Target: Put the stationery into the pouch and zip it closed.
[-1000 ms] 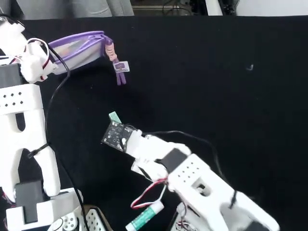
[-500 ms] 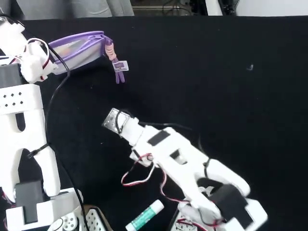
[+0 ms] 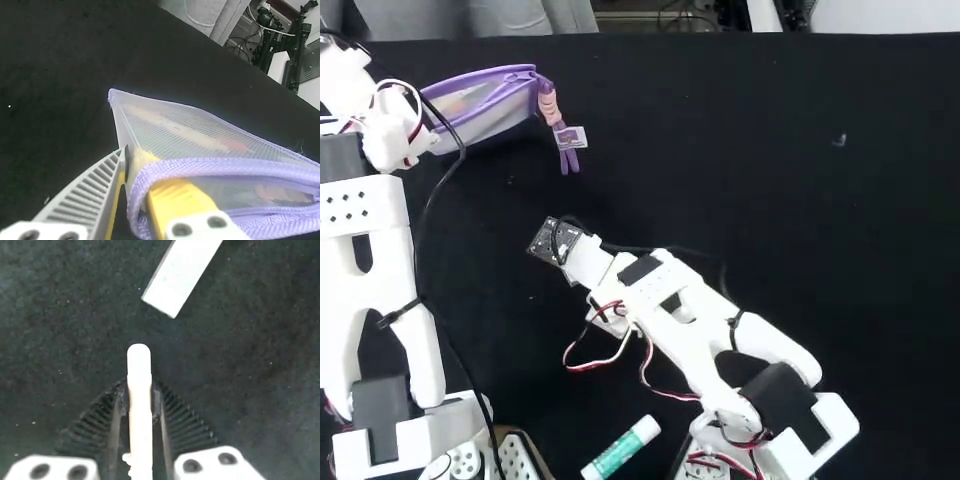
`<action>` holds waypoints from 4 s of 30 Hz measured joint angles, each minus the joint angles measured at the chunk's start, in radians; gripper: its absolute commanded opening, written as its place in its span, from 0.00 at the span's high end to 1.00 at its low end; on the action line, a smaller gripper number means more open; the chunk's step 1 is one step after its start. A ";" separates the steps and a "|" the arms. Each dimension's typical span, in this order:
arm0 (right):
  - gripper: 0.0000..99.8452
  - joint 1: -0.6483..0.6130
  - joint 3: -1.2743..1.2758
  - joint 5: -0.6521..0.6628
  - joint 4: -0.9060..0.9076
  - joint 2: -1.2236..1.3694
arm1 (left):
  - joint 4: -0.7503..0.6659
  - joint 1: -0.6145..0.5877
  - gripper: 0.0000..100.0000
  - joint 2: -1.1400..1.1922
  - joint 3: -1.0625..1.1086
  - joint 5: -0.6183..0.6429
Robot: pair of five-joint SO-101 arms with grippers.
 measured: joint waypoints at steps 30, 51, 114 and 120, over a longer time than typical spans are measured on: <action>0.99 0.112 -0.325 -0.038 -0.072 -1.036 | 0.358 0.410 0.97 -0.012 -0.193 -0.014; 0.99 0.112 0.041 -0.540 -0.681 -1.211 | 0.367 0.439 0.97 -0.012 -0.193 -0.014; 0.76 -0.095 -0.032 0.133 0.313 -1.306 | 0.261 0.078 0.97 -0.012 -0.193 -0.014; 0.76 -0.169 -0.035 0.290 0.617 -1.309 | 0.261 0.074 0.97 -0.012 -0.193 -0.014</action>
